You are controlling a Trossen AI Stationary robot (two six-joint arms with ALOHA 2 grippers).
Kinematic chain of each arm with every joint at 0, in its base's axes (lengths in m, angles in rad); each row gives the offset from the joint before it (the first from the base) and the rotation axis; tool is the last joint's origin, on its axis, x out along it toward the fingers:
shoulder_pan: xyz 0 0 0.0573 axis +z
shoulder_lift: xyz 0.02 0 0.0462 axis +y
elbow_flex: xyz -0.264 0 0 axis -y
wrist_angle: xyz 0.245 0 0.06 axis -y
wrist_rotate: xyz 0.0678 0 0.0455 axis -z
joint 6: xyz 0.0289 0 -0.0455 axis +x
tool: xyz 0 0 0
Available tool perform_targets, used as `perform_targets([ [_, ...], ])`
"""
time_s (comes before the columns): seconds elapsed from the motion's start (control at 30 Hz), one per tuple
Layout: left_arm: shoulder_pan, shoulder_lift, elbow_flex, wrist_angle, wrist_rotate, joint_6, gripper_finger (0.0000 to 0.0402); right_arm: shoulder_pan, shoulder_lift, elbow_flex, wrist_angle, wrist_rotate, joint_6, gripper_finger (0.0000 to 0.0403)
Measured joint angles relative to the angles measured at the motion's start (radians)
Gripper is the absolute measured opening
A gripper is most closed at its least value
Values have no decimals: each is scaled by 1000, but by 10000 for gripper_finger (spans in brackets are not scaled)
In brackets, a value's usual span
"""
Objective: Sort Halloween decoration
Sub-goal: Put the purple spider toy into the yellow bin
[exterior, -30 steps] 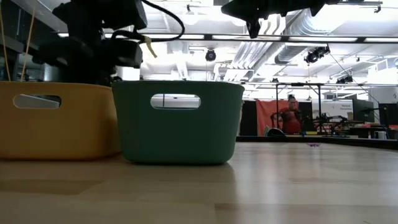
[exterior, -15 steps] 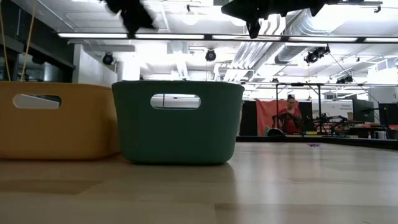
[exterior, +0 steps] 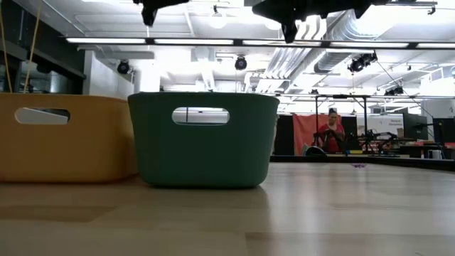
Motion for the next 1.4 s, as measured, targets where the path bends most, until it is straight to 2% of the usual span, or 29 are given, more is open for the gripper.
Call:
perform_targets([
  [0.17,-29,6,-140,310,1,-104,5,0,0,0,22,0,0,0],
  [0.27,-37,8,-187,417,2,-124,1,0,0,0,34,0,0,0],
  [0.83,-38,8,-191,432,0,-124,0,0,0,0,34,0,-3,0],
  [1.03,-38,8,-191,432,-1,-125,0,0,0,0,34,0,140,0],
  [1.13,-38,8,-191,432,-6,-125,0,0,0,0,35,1,158,0],
  [1.23,-38,8,-191,431,-16,-125,0,-19,0,16,-3,91,212,0],
  [1.4,-38,8,-191,430,-16,-126,0,-147,43,126,-329,253,262,0],
])
